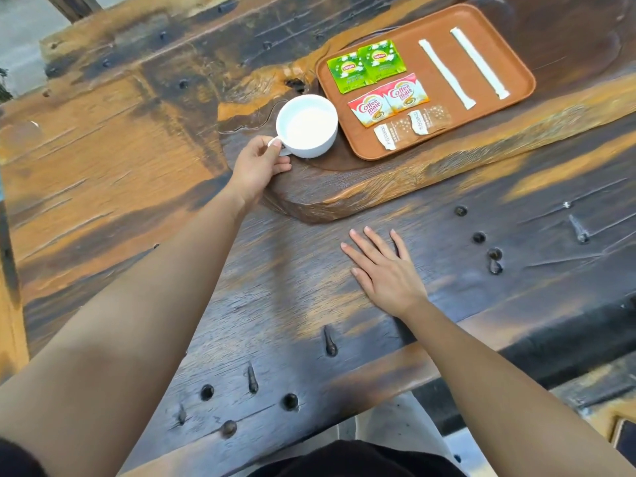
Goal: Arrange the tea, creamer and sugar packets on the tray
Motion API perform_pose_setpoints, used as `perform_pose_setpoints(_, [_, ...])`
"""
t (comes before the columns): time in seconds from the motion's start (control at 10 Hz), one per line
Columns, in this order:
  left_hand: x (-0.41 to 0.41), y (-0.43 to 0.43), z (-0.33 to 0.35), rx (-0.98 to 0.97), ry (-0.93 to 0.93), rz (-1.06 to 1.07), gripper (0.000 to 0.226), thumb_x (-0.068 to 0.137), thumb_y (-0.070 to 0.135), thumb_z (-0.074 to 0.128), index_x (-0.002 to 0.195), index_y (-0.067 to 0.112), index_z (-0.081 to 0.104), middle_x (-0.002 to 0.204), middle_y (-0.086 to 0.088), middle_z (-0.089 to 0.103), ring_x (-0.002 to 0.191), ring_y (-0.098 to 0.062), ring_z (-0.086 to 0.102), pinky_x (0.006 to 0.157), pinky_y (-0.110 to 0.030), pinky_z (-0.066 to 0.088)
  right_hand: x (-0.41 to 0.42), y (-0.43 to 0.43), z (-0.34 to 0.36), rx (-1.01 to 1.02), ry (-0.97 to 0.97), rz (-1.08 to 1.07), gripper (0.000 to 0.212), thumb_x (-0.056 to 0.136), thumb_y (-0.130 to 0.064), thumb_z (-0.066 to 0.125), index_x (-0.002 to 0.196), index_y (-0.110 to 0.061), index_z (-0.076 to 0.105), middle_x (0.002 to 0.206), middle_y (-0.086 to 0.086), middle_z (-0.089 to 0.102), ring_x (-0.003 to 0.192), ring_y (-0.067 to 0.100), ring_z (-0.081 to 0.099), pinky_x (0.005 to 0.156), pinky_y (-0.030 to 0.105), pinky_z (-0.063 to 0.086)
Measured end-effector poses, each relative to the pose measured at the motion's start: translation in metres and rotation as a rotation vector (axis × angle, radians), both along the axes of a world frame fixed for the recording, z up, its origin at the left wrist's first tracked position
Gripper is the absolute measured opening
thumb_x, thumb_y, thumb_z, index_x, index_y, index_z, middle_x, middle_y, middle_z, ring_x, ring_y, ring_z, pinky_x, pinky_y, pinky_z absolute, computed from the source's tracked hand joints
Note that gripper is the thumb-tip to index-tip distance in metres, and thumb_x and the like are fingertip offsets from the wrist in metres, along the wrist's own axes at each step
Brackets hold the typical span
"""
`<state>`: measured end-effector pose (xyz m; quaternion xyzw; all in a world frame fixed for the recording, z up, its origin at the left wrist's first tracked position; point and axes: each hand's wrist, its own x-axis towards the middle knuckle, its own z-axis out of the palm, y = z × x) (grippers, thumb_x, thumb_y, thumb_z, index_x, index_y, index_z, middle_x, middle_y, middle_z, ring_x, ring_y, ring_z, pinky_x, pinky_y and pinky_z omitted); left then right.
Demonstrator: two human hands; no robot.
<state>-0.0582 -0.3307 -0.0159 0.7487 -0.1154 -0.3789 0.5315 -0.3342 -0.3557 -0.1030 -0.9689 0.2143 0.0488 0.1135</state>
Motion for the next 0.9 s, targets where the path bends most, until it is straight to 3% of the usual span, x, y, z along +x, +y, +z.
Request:
perform_pose_setpoints(0.2, [0.006,0.004,0.002,0.01,-0.006,0.047,0.013,0.095,0.021,0.048,0.085,0.017,0.054,0.083,-0.004,0.061,0.078,-0.011,0.063,0.089,-0.027,0.055,-0.001,0.0,0.001,0.024,-0.007,0.001,0.049,0.095,-0.044,0.029,0.142,-0.032,0.03,0.154,-0.006,0.031,0.143,0.017,0.025,0.114,0.05,0.009])
perform_pose_setpoints(0.3, [0.006,0.004,0.004,0.01,-0.013,0.056,0.01,0.095,0.02,0.049,0.098,0.011,0.053,0.087,-0.004,0.059,0.081,-0.012,0.062,0.087,-0.025,0.056,0.0,0.0,0.0,0.017,-0.016,0.005,0.049,0.094,-0.044,0.031,0.142,-0.031,0.032,0.153,-0.005,0.033,0.142,0.018,0.028,0.114,0.049,0.009])
perform_pose_setpoints(0.7, [0.003,0.006,0.018,0.097,-0.039,0.097,0.021,0.094,0.021,0.05,0.112,0.01,0.051,0.093,-0.004,0.06,0.085,-0.015,0.063,0.085,-0.027,0.057,0.001,0.001,0.003,0.023,0.077,0.016,0.051,0.093,-0.045,0.028,0.142,-0.029,0.031,0.153,-0.004,0.033,0.141,0.02,0.03,0.111,0.051,0.008])
perform_pose_setpoints(0.8, [0.01,0.02,0.024,0.183,-0.075,0.126,0.031,0.094,0.025,0.047,0.119,0.007,0.053,0.097,-0.005,0.061,0.086,-0.017,0.061,0.074,-0.026,0.057,0.002,-0.003,0.009,0.083,0.112,0.029,0.054,0.092,-0.047,0.023,0.143,-0.03,0.027,0.155,-0.004,0.027,0.143,0.02,0.025,0.114,0.048,0.002])
perform_pose_setpoints(0.9, [0.017,0.047,0.034,0.359,-0.152,0.122,0.036,0.095,0.024,0.046,0.123,0.003,0.051,0.11,-0.014,0.061,0.079,-0.018,0.059,0.059,-0.024,0.051,0.004,-0.009,0.021,0.205,0.19,0.068,0.055,0.092,-0.047,0.023,0.146,-0.035,0.017,0.159,-0.01,0.008,0.147,0.015,0.006,0.117,0.047,-0.003])
